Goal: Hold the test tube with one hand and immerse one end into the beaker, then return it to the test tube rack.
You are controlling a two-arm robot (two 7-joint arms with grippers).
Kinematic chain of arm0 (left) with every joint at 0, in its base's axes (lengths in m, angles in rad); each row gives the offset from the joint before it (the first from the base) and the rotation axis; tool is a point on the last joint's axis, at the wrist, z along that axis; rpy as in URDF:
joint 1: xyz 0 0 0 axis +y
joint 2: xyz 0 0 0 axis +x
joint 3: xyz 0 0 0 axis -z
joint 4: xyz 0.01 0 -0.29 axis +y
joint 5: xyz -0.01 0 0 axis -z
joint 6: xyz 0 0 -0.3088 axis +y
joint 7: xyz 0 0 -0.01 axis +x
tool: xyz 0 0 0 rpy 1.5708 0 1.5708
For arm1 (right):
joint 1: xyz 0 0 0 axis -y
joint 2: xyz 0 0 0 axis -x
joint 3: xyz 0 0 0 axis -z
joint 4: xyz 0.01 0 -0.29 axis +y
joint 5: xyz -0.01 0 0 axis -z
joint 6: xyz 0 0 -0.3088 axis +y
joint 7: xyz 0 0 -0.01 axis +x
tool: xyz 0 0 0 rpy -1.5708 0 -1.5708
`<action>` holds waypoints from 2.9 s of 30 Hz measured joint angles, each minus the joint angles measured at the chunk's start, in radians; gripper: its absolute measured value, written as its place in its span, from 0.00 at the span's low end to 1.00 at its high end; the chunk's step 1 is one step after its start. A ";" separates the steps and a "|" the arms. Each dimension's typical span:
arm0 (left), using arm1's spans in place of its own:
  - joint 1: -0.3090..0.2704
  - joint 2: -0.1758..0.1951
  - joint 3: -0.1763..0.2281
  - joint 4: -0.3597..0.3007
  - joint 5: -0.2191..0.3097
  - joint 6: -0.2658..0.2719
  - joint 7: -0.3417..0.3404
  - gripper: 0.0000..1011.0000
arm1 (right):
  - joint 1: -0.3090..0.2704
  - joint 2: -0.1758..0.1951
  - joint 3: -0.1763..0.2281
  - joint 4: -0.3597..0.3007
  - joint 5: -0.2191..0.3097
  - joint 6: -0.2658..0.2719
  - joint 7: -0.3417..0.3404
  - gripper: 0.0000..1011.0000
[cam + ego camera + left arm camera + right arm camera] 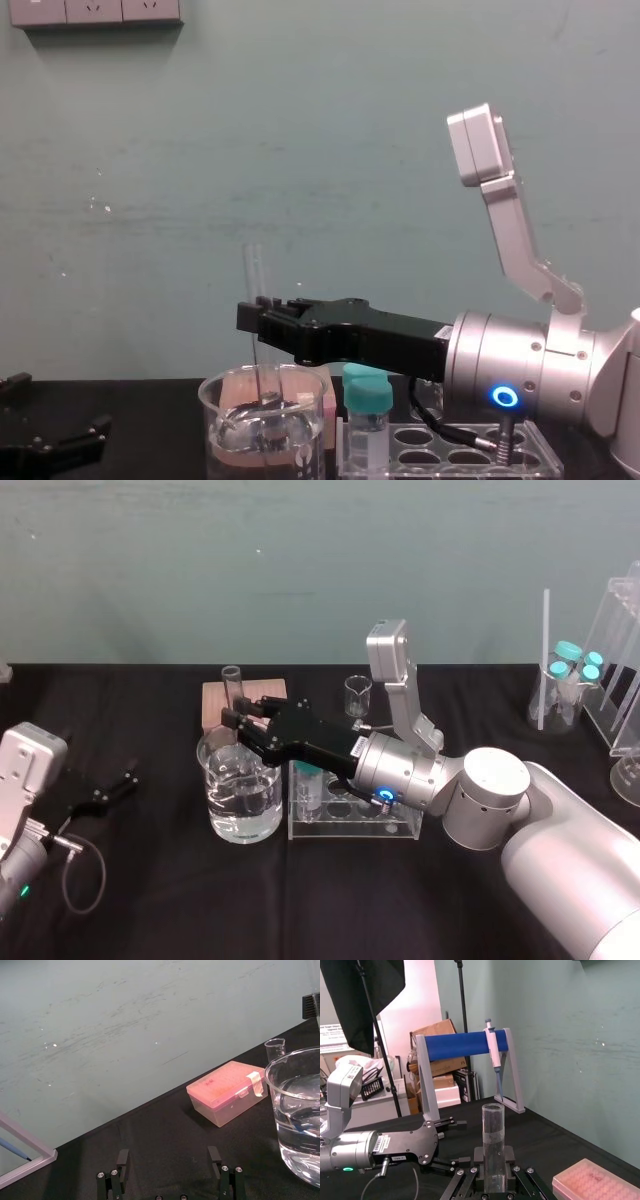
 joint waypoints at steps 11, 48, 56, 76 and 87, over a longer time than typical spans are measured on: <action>0.000 0.000 0.000 0.000 0.000 0.000 0.000 0.99 | 0.000 -0.001 0.000 0.001 -0.002 0.000 -0.001 0.22; 0.000 0.000 0.000 0.000 0.000 0.000 0.000 0.99 | -0.027 0.130 0.130 -0.329 0.029 -0.098 -0.100 0.22; 0.000 0.000 0.000 0.000 0.000 0.000 0.000 0.99 | -0.135 0.201 0.209 -0.408 -0.006 -0.077 -0.226 0.22; 0.000 0.000 0.000 0.000 0.000 0.000 0.000 0.99 | -0.303 0.195 0.290 -0.373 -0.030 -0.080 -0.299 0.22; 0.000 0.000 0.000 0.000 0.000 0.000 0.000 0.99 | -0.315 0.172 0.306 -0.348 -0.033 -0.071 -0.282 0.22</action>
